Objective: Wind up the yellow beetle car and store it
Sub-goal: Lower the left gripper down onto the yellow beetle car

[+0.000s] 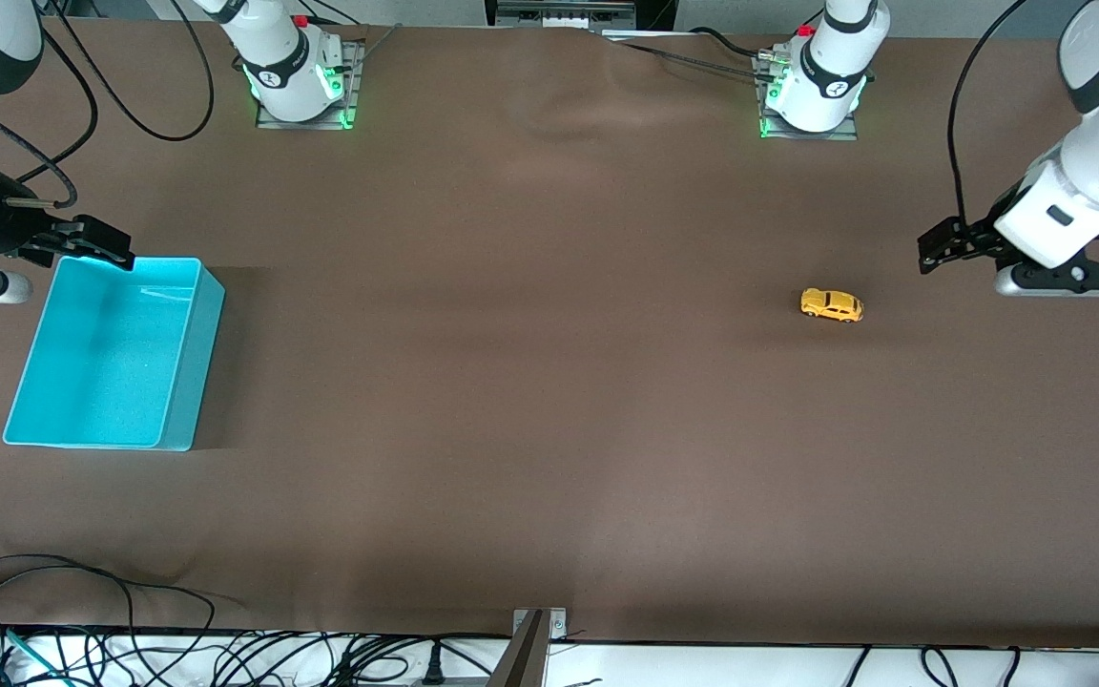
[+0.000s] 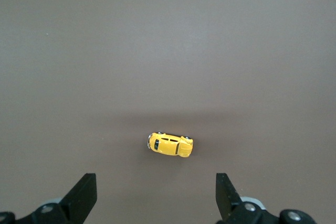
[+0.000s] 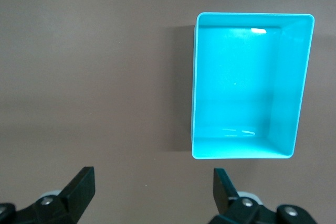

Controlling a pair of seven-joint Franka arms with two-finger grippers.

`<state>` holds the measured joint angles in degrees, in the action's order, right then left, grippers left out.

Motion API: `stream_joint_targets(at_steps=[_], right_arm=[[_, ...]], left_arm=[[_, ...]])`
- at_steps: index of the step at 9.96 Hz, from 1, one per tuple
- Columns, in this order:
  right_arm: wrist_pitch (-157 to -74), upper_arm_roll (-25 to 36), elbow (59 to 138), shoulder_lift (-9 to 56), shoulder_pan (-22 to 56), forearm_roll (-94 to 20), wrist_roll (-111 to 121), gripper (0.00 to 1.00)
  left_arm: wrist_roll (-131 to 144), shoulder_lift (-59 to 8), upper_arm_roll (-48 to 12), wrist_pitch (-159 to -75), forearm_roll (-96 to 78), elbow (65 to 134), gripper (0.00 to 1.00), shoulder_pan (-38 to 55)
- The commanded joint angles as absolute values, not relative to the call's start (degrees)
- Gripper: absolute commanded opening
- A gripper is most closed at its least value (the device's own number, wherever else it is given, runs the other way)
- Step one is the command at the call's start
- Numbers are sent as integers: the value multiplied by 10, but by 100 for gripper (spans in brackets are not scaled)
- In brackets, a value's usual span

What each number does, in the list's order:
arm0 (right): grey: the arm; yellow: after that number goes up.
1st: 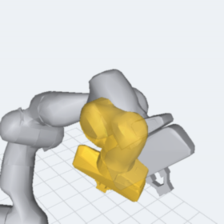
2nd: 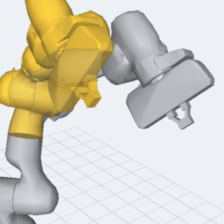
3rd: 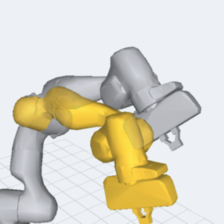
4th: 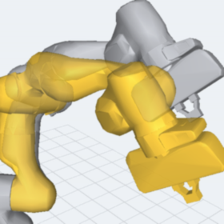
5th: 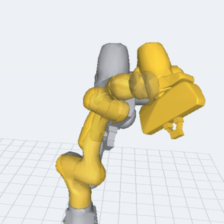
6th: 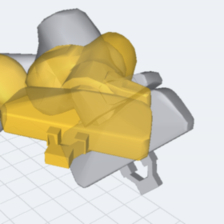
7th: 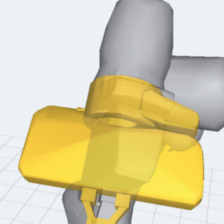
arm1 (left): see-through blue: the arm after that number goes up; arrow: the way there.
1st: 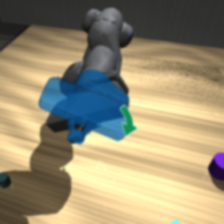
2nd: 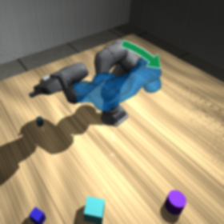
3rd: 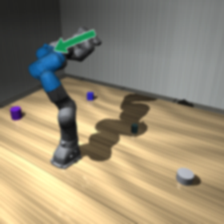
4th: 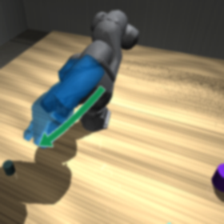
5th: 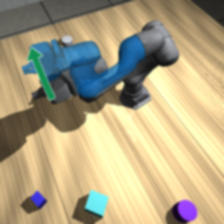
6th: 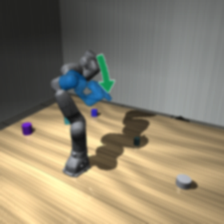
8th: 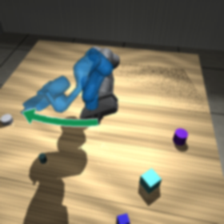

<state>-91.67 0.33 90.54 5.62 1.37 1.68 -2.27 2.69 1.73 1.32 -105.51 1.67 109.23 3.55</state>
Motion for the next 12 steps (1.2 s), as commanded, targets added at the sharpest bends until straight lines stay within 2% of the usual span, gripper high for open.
stream_joint_targets(at_steps=[1,6,9,12], right_arm=[[-911,4,894,62,11,8,-15,100],[-915,4,894,62,11,8,-15,100],[-913,4,896,62,11,8,-14,100],[-913,6,896,62,7,8,-14,100]], left_arm=[[21,29,12,-1120,27,1161,100,33],[20,17,11,-1274,26,1314,100,33],[7,3,10,-1314,27,1374,100,50],[-171,-14,10,-1327,26,1408,100,59]])
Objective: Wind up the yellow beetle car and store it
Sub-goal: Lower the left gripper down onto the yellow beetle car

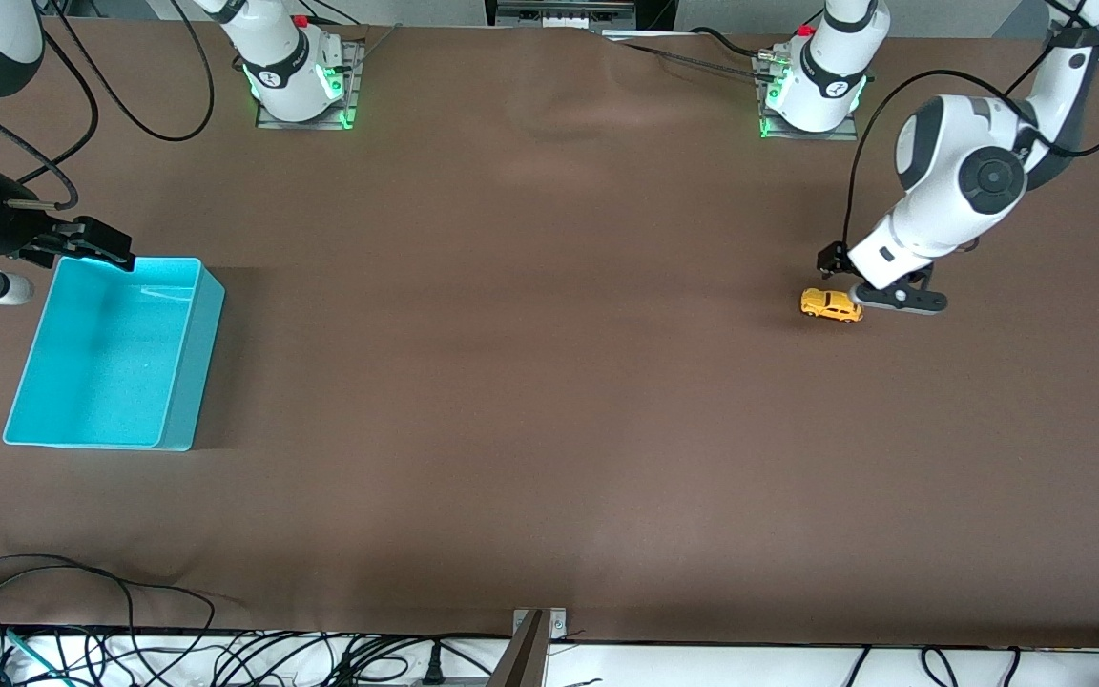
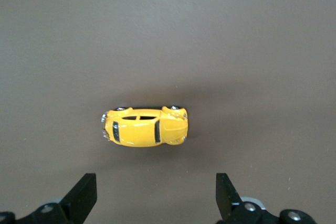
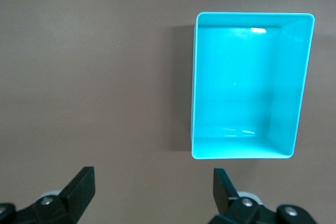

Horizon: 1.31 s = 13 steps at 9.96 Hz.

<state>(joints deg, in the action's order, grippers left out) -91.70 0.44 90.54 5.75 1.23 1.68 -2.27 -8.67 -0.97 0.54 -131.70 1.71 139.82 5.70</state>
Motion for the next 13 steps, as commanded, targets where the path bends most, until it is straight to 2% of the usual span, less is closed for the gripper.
stream_joint_targets(at_steps=[1,4,8,13], right_arm=[[-914,6,896,62,7,8,-14,100],[-907,6,896,62,7,8,-13,100],[-911,5,894,61,8,8,-15,100],[-890,5,896,61,8,9,-13,100]], left_arm=[[-241,-21,10,-1327,26,1408,100,58],[-498,-50,11,-1343,33,1407,100,51],[-730,-111,13,-1431,33,1405,100,44],[-857,-149,16,-1501,33,1403,100,43]])
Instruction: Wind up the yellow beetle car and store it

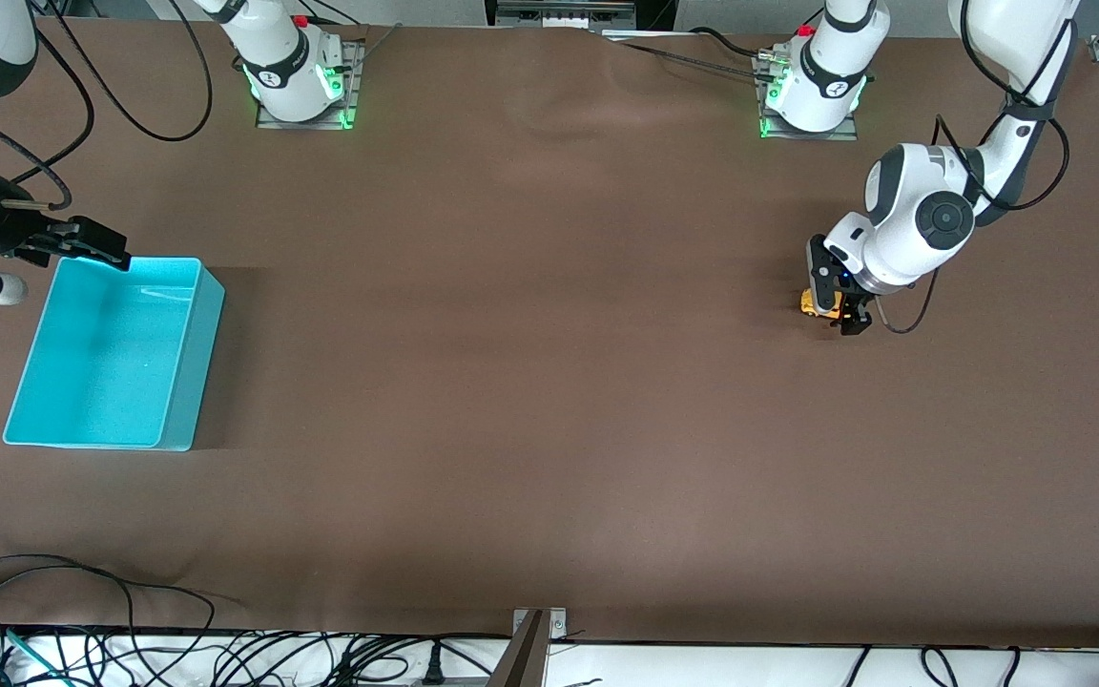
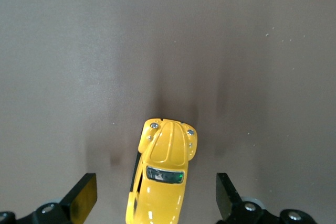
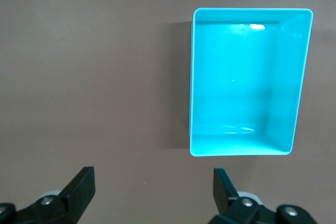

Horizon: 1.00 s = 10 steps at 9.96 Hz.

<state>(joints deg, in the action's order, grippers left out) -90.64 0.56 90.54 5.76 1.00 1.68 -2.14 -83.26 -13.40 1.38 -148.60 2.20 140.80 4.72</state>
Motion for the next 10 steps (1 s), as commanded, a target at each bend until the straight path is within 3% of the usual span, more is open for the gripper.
stream_joint_targets(at_steps=[1,2,3,5,6,10], right_arm=[[-891,5,896,61,8,9,-13,100],[-891,6,896,61,7,9,-13,100],[-890,7,895,60,7,9,-12,100],[-875,10,894,55,7,9,-12,100],[-876,15,892,54,7,8,-12,100],[-874,17,896,57,7,7,-13,100]], left_arm=[[-860,-154,24,-1503,34,1403,100,43],[-860,-155,25,-1503,33,1403,95,42],[-859,-155,25,-1503,33,1402,57,39],[-857,-154,26,-1504,33,1400,10,35],[-855,-154,25,-1503,32,1400,0,34],[-852,-154,42,-1503,31,1398,0,27]])
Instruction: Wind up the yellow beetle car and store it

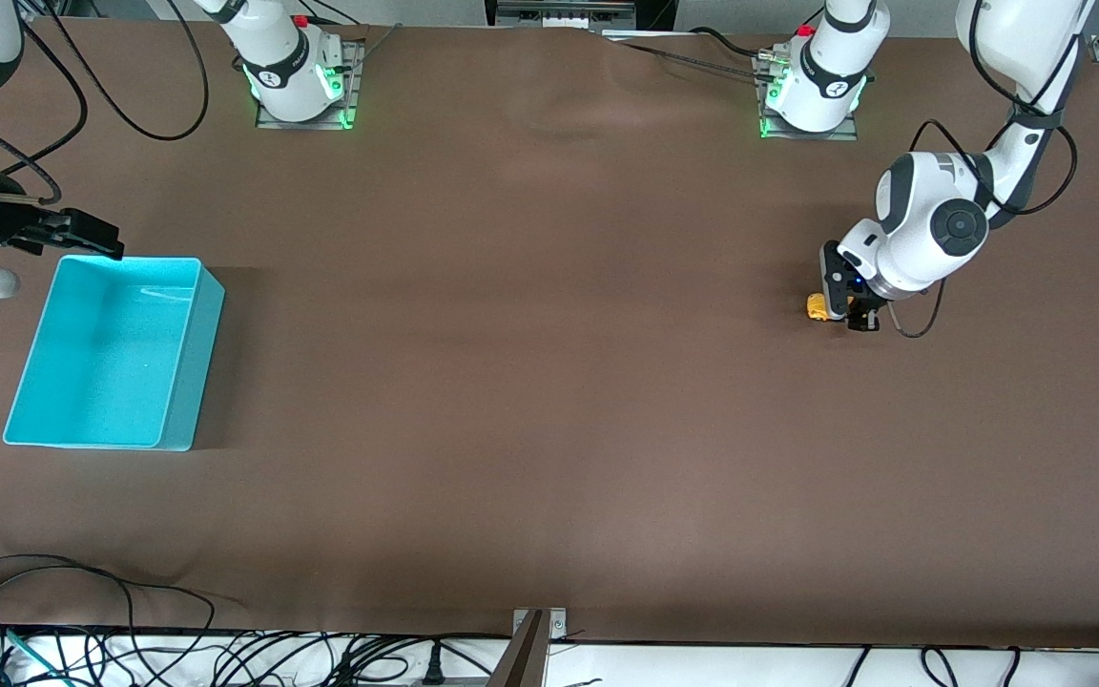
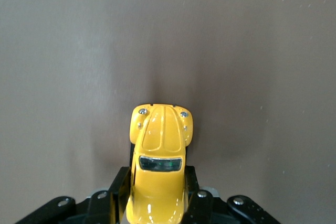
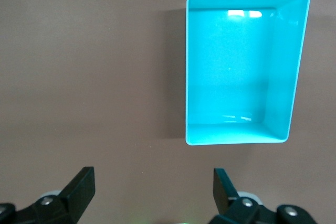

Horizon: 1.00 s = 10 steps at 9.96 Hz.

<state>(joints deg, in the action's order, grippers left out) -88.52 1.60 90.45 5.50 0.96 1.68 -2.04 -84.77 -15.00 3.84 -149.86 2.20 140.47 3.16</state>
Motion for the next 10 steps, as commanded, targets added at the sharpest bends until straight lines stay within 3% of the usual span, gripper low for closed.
stream_joint_targets(at_steps=[1,5,10], right_arm=[[-875,17,895,57,7,8,-13,100],[-886,17,893,65,8,7,-14,100],[-902,16,892,73,7,7,-13,100]], left_arm=[[-853,-156,42,-1503,32,1398,0,27],[-869,-178,68,-1518,36,1398,0,25],[-897,-201,146,-1518,70,1378,0,4]])
